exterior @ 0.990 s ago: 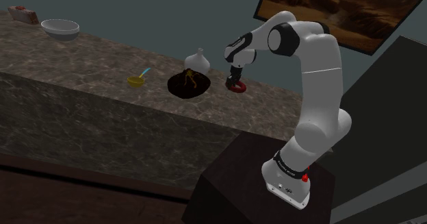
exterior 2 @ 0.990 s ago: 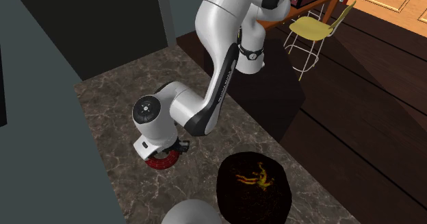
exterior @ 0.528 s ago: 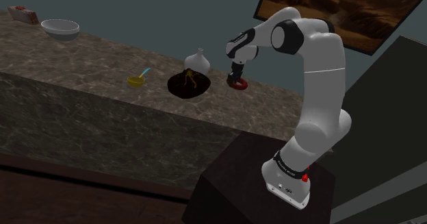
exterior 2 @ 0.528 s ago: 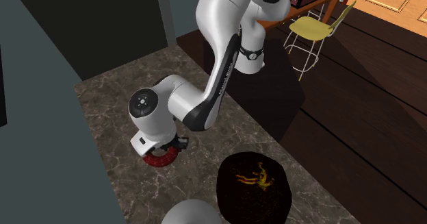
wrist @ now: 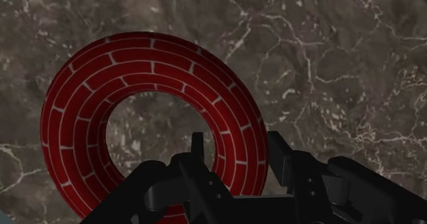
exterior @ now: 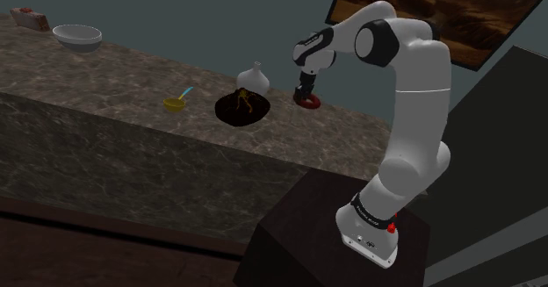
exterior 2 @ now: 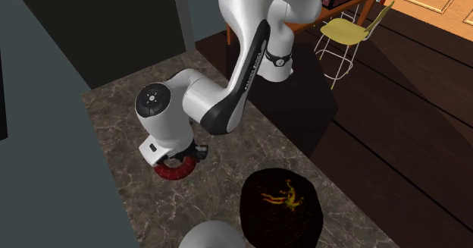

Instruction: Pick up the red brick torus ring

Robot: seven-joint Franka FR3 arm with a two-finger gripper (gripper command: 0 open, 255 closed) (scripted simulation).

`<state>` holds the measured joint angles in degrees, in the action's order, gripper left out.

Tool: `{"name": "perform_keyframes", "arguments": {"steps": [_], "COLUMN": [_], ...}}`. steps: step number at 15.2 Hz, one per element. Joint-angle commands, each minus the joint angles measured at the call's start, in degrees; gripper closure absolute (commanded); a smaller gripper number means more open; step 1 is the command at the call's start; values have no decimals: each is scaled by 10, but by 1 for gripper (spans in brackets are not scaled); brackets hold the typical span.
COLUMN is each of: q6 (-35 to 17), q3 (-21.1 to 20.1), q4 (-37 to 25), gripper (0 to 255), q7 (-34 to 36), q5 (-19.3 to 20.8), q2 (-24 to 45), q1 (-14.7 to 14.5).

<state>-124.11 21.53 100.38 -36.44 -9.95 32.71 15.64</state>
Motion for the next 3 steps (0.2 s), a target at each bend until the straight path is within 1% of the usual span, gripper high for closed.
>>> {"name": "perform_keyframes", "arguments": {"steps": [1, 3], "q6": [11, 12], "q3": [2, 3], "q4": [-4, -4], "gripper": [255, 255], "q7": [1, 1], "q5": [3, 4], "q2": [-8, -9], "q1": [-1, -1]}}
